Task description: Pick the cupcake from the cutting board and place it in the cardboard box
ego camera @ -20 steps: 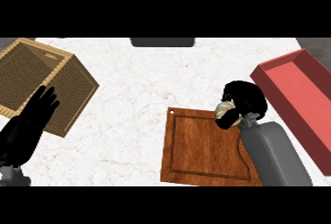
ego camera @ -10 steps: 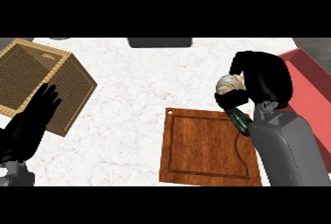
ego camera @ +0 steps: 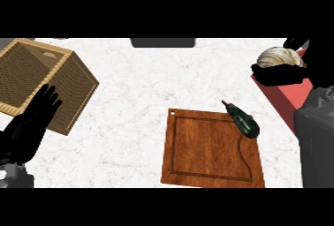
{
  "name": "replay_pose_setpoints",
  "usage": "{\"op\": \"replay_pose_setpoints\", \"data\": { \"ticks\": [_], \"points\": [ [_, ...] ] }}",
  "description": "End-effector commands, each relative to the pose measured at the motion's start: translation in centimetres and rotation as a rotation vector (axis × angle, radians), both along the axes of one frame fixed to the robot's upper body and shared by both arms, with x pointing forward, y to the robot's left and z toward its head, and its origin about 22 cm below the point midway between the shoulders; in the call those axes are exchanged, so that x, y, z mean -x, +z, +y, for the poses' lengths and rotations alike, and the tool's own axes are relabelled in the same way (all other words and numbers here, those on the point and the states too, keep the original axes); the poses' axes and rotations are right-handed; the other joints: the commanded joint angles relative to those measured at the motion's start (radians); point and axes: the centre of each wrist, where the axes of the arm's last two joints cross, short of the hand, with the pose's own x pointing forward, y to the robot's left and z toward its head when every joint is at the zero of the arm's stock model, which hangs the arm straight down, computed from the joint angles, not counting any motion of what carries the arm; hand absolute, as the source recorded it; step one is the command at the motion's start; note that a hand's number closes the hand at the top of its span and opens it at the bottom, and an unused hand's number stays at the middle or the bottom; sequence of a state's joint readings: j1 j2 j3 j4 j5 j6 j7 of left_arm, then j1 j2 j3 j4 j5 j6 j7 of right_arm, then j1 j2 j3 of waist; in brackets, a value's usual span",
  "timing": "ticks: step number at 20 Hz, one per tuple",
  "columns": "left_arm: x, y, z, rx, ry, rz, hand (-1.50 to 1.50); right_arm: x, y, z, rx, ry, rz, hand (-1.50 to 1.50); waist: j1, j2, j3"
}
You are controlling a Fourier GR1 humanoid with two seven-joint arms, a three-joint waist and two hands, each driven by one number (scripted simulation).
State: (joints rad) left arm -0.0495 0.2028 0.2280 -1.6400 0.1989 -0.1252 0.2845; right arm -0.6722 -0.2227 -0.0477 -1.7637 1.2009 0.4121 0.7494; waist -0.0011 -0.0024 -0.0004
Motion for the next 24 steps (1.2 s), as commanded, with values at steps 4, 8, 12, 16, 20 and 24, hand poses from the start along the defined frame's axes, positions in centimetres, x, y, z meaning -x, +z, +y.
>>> {"op": "replay_pose_setpoints", "data": {
  "ticks": [4, 8, 12, 16, 20, 24],
  "points": [
    [1.2, -0.8, -0.4, 0.018, 0.005, 0.003, 0.0, -0.9, 0.7, -6.6, 0.011, -0.09, -0.006, 1.5, 0.004, 0.003, 0.0],
    [-0.3, 1.1, 0.4, 0.009, -0.009, 0.003, 0.0, -2.3, 1.0, -9.7, 0.028, -0.094, 0.028, 1.5, 0.005, 0.004, 0.001],
    [0.2, -0.8, -0.4, -0.002, 0.006, 0.004, 0.0, -2.5, -2.4, -11.6, 0.031, -0.08, -0.01, 1.5, 0.005, 0.004, 0.001],
    [-0.7, 1.6, -1.3, -0.011, -0.001, 0.009, 0.0, -4.2, -5.6, -13.6, 0.024, -0.051, 0.003, 1.5, 0.011, 0.006, 0.001],
    [0.6, 2.4, -0.8, -0.008, -0.011, -0.01, 0.0, -4.7, -6.7, -15.7, 0.0, -0.051, 0.032, 1.5, 0.013, 0.004, 0.001],
    [0.6, -1.2, 1.0, 0.012, -0.015, -0.009, 0.0, -4.5, -10.0, -16.9, -0.079, -0.046, 0.096, 1.5, 0.007, 0.005, 0.001]
  ]
}}
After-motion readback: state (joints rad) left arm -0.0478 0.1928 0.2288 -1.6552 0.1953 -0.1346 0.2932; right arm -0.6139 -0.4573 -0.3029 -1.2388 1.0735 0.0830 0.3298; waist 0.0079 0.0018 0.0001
